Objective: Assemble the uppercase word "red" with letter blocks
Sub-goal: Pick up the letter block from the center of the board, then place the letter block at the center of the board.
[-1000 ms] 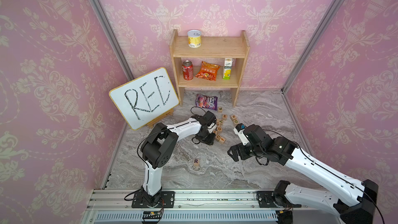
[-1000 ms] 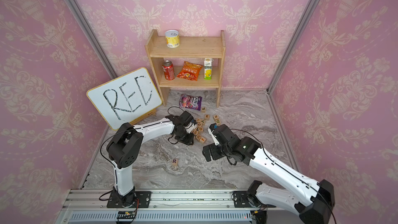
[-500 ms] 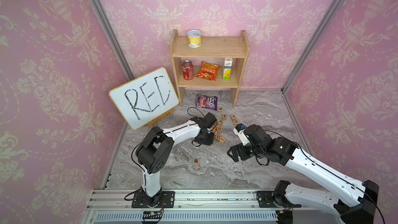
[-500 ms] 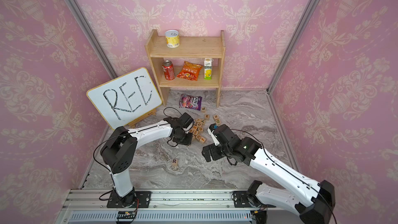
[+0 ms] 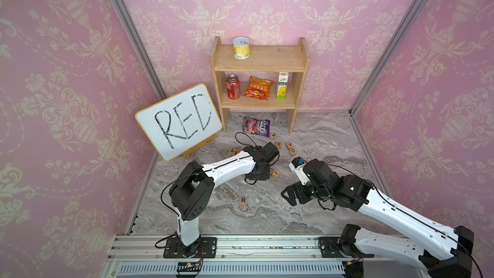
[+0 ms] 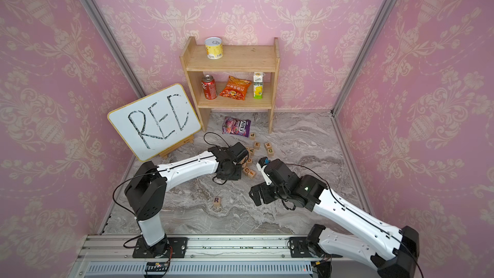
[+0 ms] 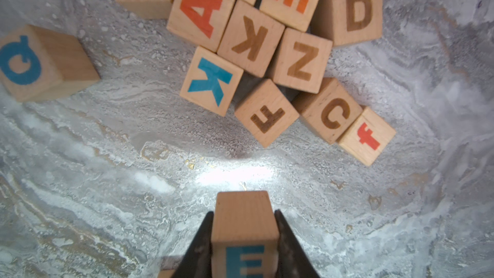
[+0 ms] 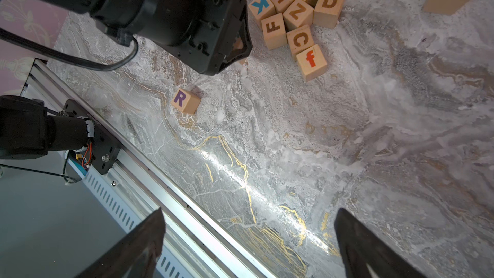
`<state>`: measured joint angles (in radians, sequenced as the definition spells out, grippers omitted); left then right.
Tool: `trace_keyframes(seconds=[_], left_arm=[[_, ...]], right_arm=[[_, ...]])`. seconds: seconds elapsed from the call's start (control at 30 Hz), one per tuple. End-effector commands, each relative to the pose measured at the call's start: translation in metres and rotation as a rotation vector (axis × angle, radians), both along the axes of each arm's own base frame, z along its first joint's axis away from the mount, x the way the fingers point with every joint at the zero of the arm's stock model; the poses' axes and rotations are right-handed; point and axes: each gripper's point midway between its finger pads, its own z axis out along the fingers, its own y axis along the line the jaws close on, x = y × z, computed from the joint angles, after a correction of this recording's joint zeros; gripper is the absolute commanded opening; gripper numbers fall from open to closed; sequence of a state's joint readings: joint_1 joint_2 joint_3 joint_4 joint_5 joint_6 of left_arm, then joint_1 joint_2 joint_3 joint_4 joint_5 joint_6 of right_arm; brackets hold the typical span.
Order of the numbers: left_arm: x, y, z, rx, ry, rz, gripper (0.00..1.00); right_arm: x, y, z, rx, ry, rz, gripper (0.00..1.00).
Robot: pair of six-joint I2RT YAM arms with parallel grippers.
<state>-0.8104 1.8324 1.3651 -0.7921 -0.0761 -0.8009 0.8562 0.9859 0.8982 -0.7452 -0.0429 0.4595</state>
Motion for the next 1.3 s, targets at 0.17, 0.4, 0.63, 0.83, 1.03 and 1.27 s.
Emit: trace_keyframes(seconds=[0.17,0.4,0.63,0.83,1.03,1.27], left_arm=[[-0.017,0.01,0.004,-0.021,0.01,0.093,0.0],[-0.03,0.01,0.002,-0.028,0.015,0.086,0.0],[-0.045,0.012,0.001,-0.025,0.014,0.077,0.0],[-0.057,0.011,-0.002,-0.025,0.015,0.07,0.0],[-0.07,0.013,-0.005,-0.027,0.011,0.063,0.0],[-0.085,0.016,-0.013,-0.03,0.013,0.057,0.0]], right_arm=[[-0.011,-0.005,-0.003,0.01,-0.002,-0.032,1.0],[-0.017,-0.005,0.0,0.017,-0.009,-0.029,1.0],[-0.025,-0.002,0.001,0.018,-0.017,-0.022,1.0],[-0.033,0.001,-0.003,0.017,-0.017,-0.03,1.0],[-0.043,0.006,-0.007,0.015,-0.019,-0.027,1.0],[-0.055,0.013,-0.011,0.003,-0.031,-0.019,1.0]])
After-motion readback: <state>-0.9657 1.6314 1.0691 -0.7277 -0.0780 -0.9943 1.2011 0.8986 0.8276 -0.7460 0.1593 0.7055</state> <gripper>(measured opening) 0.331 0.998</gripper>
